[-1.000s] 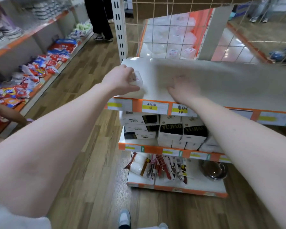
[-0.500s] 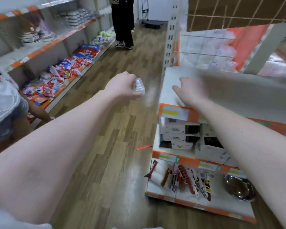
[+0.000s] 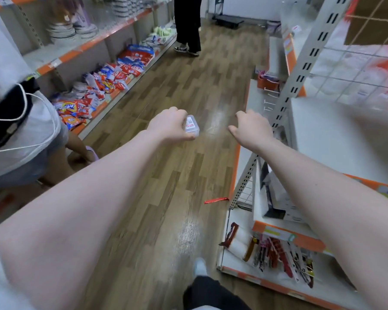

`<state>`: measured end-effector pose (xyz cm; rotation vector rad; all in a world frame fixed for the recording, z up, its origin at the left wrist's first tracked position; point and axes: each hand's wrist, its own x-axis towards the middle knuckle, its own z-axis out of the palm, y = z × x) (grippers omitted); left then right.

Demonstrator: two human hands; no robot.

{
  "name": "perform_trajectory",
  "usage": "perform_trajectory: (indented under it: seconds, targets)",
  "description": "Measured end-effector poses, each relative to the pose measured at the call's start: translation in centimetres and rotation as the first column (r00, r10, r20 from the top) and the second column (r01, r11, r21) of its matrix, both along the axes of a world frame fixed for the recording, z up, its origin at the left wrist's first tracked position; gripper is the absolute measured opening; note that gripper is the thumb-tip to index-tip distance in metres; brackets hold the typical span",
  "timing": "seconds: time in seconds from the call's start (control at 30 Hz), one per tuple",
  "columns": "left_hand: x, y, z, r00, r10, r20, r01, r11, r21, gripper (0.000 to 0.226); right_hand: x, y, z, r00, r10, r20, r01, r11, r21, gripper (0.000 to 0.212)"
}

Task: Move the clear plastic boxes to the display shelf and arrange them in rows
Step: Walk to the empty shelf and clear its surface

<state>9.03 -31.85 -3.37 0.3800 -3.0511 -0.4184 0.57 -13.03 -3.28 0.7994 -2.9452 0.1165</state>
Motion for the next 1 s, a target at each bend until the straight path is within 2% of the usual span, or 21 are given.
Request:
perform_trajectory:
  seconds: [0.23, 0.57, 0.83, 1.0]
  targets:
    - [-7.0, -5.9, -1.9, 1.000, -0.011, 0.004, 0.011, 1.000, 0.006, 0.049, -7.5, -6.5, -2.5, 0.999, -0.032, 0.027, 0.032, 0.999, 0.007, 0.038]
    - [-26.6, -13.3, -2.4, 0.993, -0.068, 0.098, 0.073, 0.996, -0.051, 0.050, -24.6, -13.0, -4.2, 0.986, -0.132, 0.101, 0.132, 0.991, 0.012, 0.035]
    - [-39.8, -16.6, -1.0, 0.982, -0.160, 0.102, 0.167, 0.984, -0.063, 0.051, -36.0, -15.6, -2.7, 0.976, -0.202, 0.086, 0.199, 0.979, 0.038, 0.036]
    - [-48.3, -19.2, -1.7, 0.965, -0.241, 0.107, 0.249, 0.966, -0.069, 0.058, -42.9, -18.3, -3.4, 0.978, -0.210, 0.011, 0.209, 0.975, 0.070, 0.036]
